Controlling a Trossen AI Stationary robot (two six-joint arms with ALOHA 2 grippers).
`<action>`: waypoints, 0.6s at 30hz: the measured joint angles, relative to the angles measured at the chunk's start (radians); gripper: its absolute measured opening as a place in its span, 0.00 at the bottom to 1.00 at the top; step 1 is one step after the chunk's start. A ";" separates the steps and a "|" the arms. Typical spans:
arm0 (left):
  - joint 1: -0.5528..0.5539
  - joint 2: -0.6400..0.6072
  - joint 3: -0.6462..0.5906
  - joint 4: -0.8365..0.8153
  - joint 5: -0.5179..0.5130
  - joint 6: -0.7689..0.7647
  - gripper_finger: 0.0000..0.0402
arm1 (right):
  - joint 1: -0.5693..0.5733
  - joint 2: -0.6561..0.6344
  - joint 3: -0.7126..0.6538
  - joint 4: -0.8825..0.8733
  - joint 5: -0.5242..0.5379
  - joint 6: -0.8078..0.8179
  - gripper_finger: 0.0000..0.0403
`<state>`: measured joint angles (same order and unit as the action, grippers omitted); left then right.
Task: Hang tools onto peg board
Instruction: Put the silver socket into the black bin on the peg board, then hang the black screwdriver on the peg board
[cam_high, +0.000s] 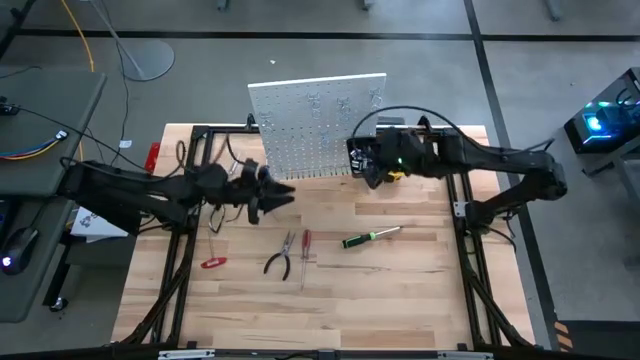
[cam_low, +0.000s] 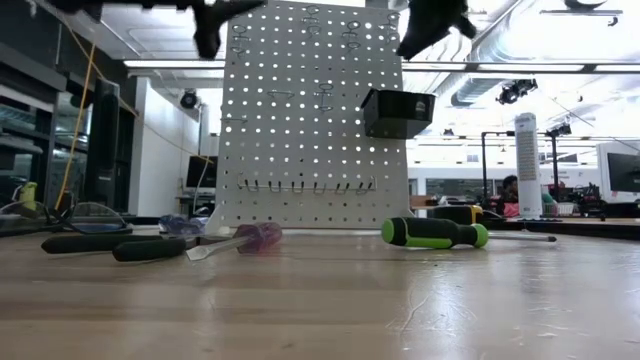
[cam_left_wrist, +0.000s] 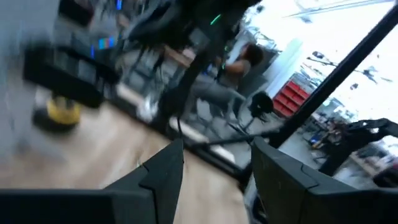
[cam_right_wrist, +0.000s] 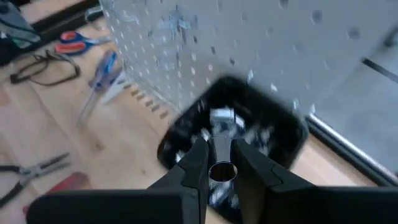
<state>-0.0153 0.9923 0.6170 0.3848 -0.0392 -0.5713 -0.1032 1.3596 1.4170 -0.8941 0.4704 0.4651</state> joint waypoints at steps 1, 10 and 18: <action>0.006 0.000 0.033 -0.021 -0.004 0.043 0.43 | -0.020 0.004 0.000 0.010 -0.013 -0.019 0.13; 0.045 0.007 0.325 -0.444 -0.111 0.389 0.43 | -0.112 0.016 0.001 0.082 -0.130 -0.048 0.30; 0.082 0.008 0.391 -0.578 -0.180 0.313 0.43 | -0.111 0.009 0.011 0.062 -0.323 -0.113 0.50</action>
<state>0.0666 1.0004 1.0084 -0.1935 -0.2196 -0.2581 -0.2138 1.3689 1.4277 -0.8322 0.1469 0.3517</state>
